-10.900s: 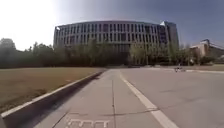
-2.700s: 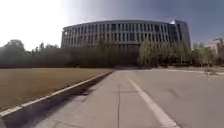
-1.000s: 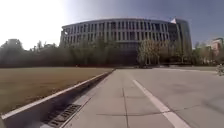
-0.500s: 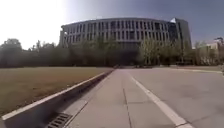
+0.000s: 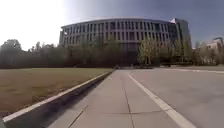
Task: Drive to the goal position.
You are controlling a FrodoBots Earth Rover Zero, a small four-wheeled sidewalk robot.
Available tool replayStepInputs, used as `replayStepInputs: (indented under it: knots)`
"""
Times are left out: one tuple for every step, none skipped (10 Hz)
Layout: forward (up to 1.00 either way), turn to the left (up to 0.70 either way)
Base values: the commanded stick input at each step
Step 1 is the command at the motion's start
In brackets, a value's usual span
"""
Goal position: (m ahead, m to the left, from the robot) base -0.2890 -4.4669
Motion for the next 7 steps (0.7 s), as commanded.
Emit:
replayStepInputs:
  knots:
    - [0.70,0.00]
    - [0.70,0.00]
    - [0.70,0.00]
    - [0.70,0.00]
    - [0.70,0.00]
    - [0.70,0.00]
    - [0.70,0.00]
